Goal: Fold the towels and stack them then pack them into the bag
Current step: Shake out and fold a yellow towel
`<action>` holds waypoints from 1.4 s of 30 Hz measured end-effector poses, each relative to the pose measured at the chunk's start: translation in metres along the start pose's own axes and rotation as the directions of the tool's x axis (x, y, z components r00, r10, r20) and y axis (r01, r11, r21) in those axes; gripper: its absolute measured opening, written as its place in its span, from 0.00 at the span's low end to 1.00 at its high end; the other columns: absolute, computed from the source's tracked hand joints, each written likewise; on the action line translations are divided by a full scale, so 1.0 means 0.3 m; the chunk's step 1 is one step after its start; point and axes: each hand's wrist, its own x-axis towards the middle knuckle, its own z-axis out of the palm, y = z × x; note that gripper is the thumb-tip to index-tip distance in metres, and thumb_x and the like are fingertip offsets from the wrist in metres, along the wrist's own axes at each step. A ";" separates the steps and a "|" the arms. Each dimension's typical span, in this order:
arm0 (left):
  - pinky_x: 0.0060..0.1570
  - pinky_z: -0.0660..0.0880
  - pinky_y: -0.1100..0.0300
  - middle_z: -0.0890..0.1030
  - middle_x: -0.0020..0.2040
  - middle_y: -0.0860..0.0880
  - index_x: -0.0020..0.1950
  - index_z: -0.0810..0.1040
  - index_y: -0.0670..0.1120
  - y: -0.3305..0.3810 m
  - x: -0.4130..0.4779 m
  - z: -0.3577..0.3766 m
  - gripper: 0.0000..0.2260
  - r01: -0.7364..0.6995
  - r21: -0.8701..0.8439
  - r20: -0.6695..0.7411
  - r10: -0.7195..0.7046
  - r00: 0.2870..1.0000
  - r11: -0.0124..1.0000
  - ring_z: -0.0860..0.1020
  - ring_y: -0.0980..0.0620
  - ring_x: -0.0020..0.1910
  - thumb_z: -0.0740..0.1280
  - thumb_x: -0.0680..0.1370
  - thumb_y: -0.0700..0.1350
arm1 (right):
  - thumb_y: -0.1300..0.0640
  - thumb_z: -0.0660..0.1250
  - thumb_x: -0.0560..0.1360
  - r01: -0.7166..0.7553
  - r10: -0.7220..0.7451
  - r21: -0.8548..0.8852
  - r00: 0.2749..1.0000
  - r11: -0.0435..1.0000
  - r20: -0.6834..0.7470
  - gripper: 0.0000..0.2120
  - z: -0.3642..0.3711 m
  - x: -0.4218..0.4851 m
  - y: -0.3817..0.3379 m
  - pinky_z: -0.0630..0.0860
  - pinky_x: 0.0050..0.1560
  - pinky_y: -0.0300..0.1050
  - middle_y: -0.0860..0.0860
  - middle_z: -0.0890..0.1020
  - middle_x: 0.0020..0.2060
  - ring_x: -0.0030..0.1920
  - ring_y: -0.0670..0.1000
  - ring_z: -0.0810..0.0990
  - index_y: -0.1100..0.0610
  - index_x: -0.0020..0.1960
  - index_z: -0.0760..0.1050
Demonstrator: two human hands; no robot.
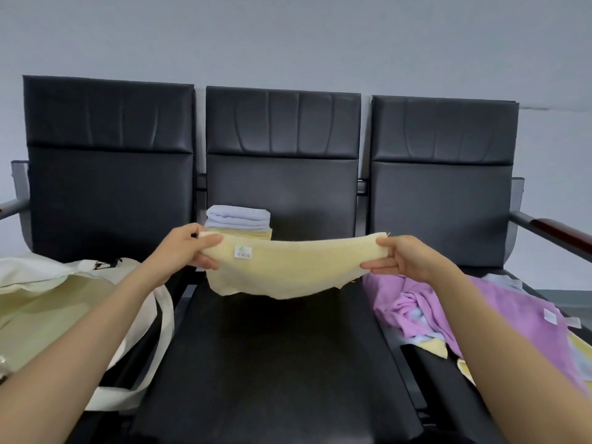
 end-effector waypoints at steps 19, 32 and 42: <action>0.32 0.73 0.59 0.69 0.27 0.46 0.48 0.76 0.39 -0.412 0.034 0.167 0.10 0.416 0.130 0.004 -0.420 0.907 0.900 0.69 0.51 0.26 0.69 0.77 0.45 | 0.59 0.58 0.82 -0.241 0.216 -0.167 0.964 0.956 -0.154 0.11 0.024 0.111 0.401 0.81 0.28 0.42 0.56 0.80 0.46 0.27 0.49 0.83 0.60 0.63 0.67; 0.35 0.81 0.56 0.80 0.53 0.38 0.68 0.68 0.37 -0.541 0.206 0.254 0.23 0.482 -0.118 -0.122 -0.494 0.861 0.868 0.83 0.45 0.37 0.71 0.76 0.42 | 0.58 0.58 0.82 -0.276 0.237 -0.114 0.932 0.954 -0.275 0.19 0.056 0.328 0.507 0.82 0.36 0.46 0.59 0.79 0.53 0.32 0.52 0.84 0.62 0.71 0.63; 0.44 0.79 0.52 0.73 0.61 0.39 0.69 0.66 0.40 -0.548 0.187 0.236 0.25 0.540 0.000 -0.128 -0.536 0.835 0.842 0.79 0.44 0.50 0.71 0.75 0.37 | 0.61 0.63 0.79 -0.155 0.075 -0.262 0.953 0.952 -0.292 0.16 0.046 0.304 0.530 0.81 0.43 0.49 0.56 0.75 0.59 0.43 0.56 0.81 0.60 0.65 0.68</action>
